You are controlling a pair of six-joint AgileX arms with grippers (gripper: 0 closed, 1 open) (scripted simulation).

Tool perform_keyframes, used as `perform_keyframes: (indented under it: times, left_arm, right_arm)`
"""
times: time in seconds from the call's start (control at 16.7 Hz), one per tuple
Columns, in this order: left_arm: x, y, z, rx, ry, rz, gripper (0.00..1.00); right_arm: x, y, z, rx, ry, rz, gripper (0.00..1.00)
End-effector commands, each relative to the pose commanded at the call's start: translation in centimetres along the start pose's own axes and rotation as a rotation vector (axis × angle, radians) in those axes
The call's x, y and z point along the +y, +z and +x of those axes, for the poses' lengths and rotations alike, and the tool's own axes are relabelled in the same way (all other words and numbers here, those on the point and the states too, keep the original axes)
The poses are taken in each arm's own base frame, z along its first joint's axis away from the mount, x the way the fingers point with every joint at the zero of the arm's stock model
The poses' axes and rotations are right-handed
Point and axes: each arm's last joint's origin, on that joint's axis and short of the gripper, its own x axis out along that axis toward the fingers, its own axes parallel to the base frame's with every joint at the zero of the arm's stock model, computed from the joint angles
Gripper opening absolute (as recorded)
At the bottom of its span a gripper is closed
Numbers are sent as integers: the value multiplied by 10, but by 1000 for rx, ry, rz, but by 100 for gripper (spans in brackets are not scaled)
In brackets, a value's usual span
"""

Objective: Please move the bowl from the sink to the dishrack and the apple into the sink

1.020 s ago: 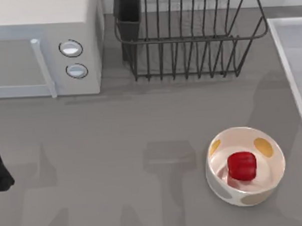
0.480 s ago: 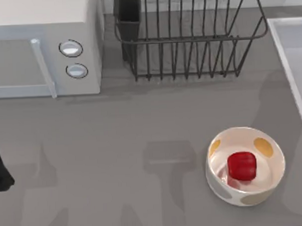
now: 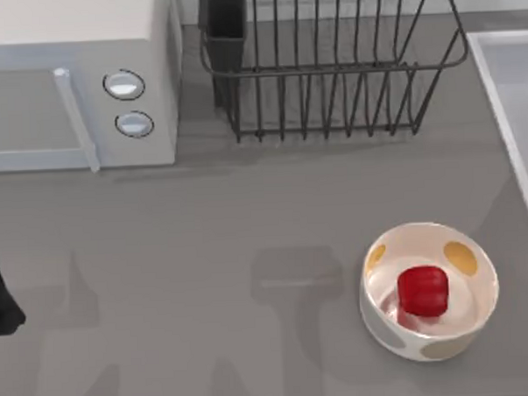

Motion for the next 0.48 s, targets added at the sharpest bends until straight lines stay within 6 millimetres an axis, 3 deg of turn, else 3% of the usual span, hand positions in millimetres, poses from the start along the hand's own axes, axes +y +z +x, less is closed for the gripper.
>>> perform_keyframes:
  times: [0.24, 0.48]
  left_arm:
    - [0, 0, 0, 0, 0, 0, 100]
    - [0, 0, 0, 0, 0, 0, 100]
  right_arm:
    - [0, -1, 5, 3, 1, 0, 100]
    - [0, -1, 5, 3, 1, 0, 70]
